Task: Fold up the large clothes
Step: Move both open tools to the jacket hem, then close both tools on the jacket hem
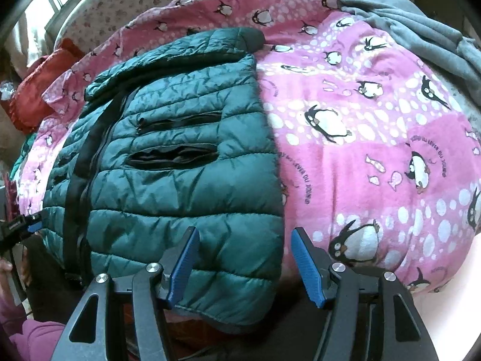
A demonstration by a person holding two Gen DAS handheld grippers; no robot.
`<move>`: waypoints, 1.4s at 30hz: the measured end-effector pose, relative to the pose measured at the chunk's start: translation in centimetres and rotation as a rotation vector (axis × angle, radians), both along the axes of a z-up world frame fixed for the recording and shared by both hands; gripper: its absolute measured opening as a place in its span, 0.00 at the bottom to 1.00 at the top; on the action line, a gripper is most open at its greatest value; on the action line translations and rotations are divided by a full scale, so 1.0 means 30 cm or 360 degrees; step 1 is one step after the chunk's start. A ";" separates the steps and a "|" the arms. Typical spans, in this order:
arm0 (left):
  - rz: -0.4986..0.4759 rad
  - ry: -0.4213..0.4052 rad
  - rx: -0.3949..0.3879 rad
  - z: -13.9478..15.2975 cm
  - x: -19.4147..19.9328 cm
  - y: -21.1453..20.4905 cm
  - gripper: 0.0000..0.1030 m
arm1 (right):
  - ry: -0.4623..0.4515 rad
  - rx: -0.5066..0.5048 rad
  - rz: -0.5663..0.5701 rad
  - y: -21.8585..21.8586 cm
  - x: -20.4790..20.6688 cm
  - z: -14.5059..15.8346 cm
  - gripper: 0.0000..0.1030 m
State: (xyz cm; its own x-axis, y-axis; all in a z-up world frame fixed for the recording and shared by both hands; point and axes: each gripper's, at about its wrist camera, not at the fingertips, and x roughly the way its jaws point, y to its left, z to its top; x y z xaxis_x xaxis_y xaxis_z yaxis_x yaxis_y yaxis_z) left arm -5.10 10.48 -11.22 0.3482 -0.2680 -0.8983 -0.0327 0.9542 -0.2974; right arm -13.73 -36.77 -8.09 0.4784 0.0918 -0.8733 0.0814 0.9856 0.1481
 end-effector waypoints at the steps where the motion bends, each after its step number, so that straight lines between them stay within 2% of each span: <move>1: -0.0002 0.0007 -0.0001 -0.003 0.000 -0.004 0.93 | 0.0009 0.0021 0.0000 -0.005 0.006 -0.006 0.59; 4: 0.0000 0.0009 -0.0005 -0.002 -0.004 -0.008 0.93 | 0.0049 0.0102 0.0030 -0.003 0.020 -0.026 0.59; 14: 0.0020 0.0021 -0.0009 -0.019 -0.015 0.006 0.93 | 0.0107 0.0090 0.0101 0.002 0.042 -0.053 0.61; 17: 0.0023 0.0024 -0.0009 -0.020 -0.018 0.009 0.93 | 0.0155 0.0157 0.0089 -0.003 0.040 -0.065 0.61; 25: 0.0019 0.0021 0.0010 -0.030 -0.014 -0.019 0.93 | 0.0139 0.0112 0.0281 0.068 0.015 -0.021 0.57; 29: 0.0022 0.0010 0.0019 -0.035 -0.022 -0.030 0.93 | 0.0206 0.0154 0.0232 0.058 0.040 -0.096 0.57; 31: 0.0006 0.0029 0.0001 -0.042 -0.027 -0.033 0.93 | 0.0190 0.0168 0.0210 0.056 0.037 -0.109 0.57; 32: -0.0011 0.0046 -0.0011 -0.044 -0.030 -0.035 0.92 | 0.0173 0.0170 0.0212 0.058 0.035 -0.106 0.52; 33: -0.0022 0.0049 -0.0018 -0.041 -0.030 -0.038 0.86 | 0.0154 0.0171 0.0226 0.060 0.032 -0.098 0.42; 34: -0.0043 0.0037 -0.0030 -0.030 -0.034 -0.041 0.72 | 0.0124 0.0170 0.0242 0.062 0.026 -0.083 0.37; 35: -0.0055 0.0022 -0.0021 -0.014 -0.039 -0.046 0.65 | 0.0088 0.0181 0.0253 0.061 0.019 -0.064 0.28; 36: -0.0072 0.0001 -0.0010 0.004 -0.043 -0.053 0.50 | 0.0066 0.0195 0.0257 0.057 0.014 -0.051 0.21; 37: -0.0088 -0.0024 0.0006 0.022 -0.046 -0.058 0.37 | 0.0034 0.0227 0.0261 0.049 0.010 -0.029 0.18; 40: -0.0120 -0.0131 0.0058 0.089 -0.052 -0.069 0.22 | -0.0063 0.0337 0.0271 0.024 0.008 0.037 0.15; 42: -0.0108 -0.0188 0.0021 0.131 -0.048 -0.060 0.21 | -0.0130 0.0413 0.0283 0.018 0.011 0.082 0.14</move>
State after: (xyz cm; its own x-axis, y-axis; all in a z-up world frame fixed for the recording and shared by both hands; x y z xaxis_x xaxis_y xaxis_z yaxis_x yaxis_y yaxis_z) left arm -6.54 8.66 -7.29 0.4334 -0.2832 -0.8555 0.0668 0.9568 -0.2829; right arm -13.41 -36.22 -5.64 0.5024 0.3951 -0.7691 -0.1113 0.9117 0.3956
